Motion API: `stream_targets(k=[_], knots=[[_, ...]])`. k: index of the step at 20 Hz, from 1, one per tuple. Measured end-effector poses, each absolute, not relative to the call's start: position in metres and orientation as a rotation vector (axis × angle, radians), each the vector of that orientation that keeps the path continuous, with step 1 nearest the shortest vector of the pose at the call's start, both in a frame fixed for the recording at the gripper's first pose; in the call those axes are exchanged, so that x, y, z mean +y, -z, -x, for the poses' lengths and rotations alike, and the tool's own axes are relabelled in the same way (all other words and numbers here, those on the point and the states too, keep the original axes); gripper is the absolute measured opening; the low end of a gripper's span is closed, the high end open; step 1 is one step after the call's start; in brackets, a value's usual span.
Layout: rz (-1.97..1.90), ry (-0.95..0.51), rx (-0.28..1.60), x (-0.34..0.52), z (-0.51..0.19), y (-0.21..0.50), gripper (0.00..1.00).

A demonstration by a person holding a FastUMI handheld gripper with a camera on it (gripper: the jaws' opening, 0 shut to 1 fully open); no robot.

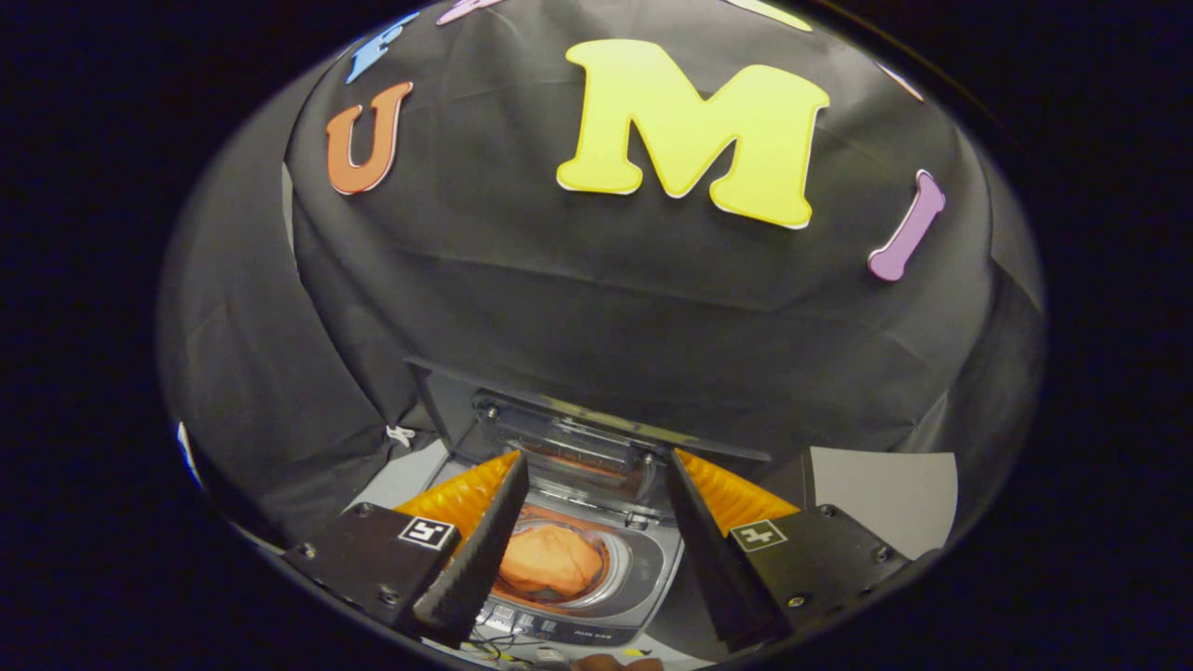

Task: Put the clothes into the washing machine and then close the washing machine lid.

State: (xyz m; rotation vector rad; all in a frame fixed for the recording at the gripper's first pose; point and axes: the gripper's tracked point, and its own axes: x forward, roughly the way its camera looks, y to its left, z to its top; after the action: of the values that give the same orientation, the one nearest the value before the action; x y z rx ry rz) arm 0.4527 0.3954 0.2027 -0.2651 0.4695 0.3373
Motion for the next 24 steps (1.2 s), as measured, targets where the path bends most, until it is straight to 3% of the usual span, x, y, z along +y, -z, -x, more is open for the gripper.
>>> stream_targets(k=[12,24], knots=[[0.269,-0.336,0.475,0.438,-0.539,-0.207,0.93],[0.049,-0.262,0.538,0.445,-0.603,-0.161,0.93]])
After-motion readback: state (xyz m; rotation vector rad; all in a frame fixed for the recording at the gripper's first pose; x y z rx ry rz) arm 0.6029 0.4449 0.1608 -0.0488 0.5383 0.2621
